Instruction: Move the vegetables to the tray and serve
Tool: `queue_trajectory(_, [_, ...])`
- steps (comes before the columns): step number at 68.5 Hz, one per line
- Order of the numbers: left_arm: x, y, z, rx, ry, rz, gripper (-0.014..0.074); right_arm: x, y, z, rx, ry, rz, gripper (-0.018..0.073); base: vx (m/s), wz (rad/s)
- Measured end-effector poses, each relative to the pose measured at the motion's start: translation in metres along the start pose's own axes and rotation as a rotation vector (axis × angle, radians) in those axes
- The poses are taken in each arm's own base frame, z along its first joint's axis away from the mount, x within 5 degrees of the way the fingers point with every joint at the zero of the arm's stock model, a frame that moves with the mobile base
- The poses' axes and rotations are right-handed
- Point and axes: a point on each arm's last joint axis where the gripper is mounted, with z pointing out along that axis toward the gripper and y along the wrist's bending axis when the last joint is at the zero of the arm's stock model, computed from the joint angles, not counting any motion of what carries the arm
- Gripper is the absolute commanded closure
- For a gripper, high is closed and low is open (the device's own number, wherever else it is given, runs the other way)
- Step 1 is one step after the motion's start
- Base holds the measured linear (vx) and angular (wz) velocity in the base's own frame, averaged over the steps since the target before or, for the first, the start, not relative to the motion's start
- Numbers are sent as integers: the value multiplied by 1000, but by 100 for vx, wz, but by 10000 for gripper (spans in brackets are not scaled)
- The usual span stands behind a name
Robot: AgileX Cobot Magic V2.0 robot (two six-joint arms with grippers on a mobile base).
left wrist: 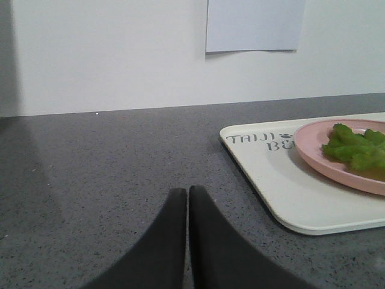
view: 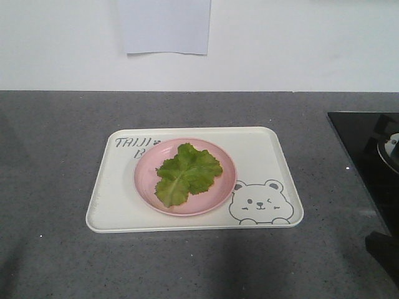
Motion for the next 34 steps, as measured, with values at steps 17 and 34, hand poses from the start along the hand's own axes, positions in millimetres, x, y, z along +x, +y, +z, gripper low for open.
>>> queue_trajectory(17, [-2,1,0,-15,-24,12,602,0,0,0,0,0,0,565,0,0])
queue_trajectory(34, [-3,3,0,-31,-34,-40,602,0,0,0,0,0,0,565,0,0])
